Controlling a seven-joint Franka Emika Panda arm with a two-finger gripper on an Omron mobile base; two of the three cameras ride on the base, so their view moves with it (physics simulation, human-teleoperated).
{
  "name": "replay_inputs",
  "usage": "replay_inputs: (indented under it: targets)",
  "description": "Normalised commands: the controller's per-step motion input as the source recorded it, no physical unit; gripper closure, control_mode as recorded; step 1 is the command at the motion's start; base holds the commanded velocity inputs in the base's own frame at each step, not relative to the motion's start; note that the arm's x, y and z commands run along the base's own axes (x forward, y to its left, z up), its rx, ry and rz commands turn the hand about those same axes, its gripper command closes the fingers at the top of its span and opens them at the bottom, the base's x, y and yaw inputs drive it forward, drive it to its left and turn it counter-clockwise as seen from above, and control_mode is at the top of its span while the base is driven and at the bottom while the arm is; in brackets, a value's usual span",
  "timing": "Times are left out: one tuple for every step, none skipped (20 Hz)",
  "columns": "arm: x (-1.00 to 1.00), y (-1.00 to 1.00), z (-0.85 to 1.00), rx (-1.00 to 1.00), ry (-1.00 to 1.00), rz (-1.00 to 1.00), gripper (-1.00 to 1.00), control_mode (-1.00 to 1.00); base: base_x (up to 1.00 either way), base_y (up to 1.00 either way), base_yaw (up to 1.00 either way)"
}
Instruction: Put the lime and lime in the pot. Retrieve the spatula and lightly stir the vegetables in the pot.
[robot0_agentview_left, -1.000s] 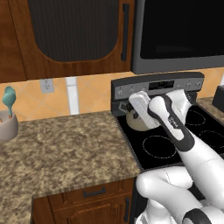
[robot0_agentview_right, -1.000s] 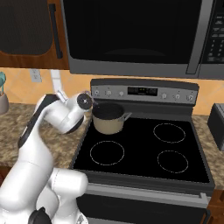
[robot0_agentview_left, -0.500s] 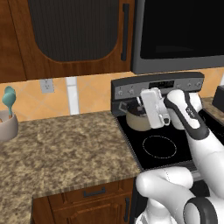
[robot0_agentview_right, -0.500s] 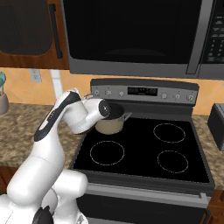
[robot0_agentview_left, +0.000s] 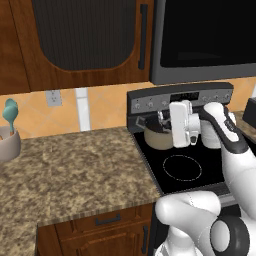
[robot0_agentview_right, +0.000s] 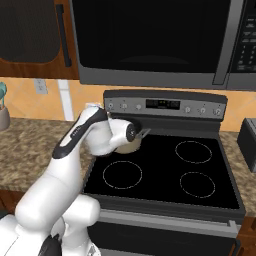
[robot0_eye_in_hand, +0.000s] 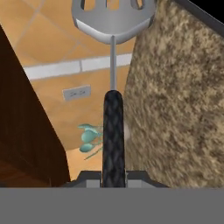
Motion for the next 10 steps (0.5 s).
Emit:
replay_inputs:
  targets:
    - [0.04,-0.17,0.06,0.2,0.05,0.0,1.0,-1.0,0.0,0.0,0.0]
    - [0.03,-0.17,0.08,0.21,0.05,0.0,1.0,-1.0,0.0,0.0,0.0]
    - [0.04,-0.19,0.07,0.21,0.05,0.0,1.0,-1.0,0.0,0.0,0.0]
    - [0.04,-0.19,0.07,0.22,0.06,0.0,1.0,-1.0,0.0,0.0,0.0]
    - [0.05,-0.18,0.07,0.21,0.06,0.0,1.0,-1.0,0.0,0.0,0.0]
    - [0.05,-0.18,0.06,0.21,0.06,0.0,1.0,-1.0,0.0,0.0,0.0]
    - [0.04,-0.18,0.06,0.2,0.05,0.0,1.0,-1.0,0.0,0.0,0.0]
    - [0.04,-0.18,0.06,0.21,0.06,0.0,1.0,-1.0,0.0,0.0,0.0]
    - [0.06,-0.17,0.06,0.2,0.06,0.0,1.0,-1.0,0.0,0.0,0.0]
    - [0.04,-0.17,0.07,0.2,0.06,0.0,1.0,-1.0,0.0,0.0,0.0]
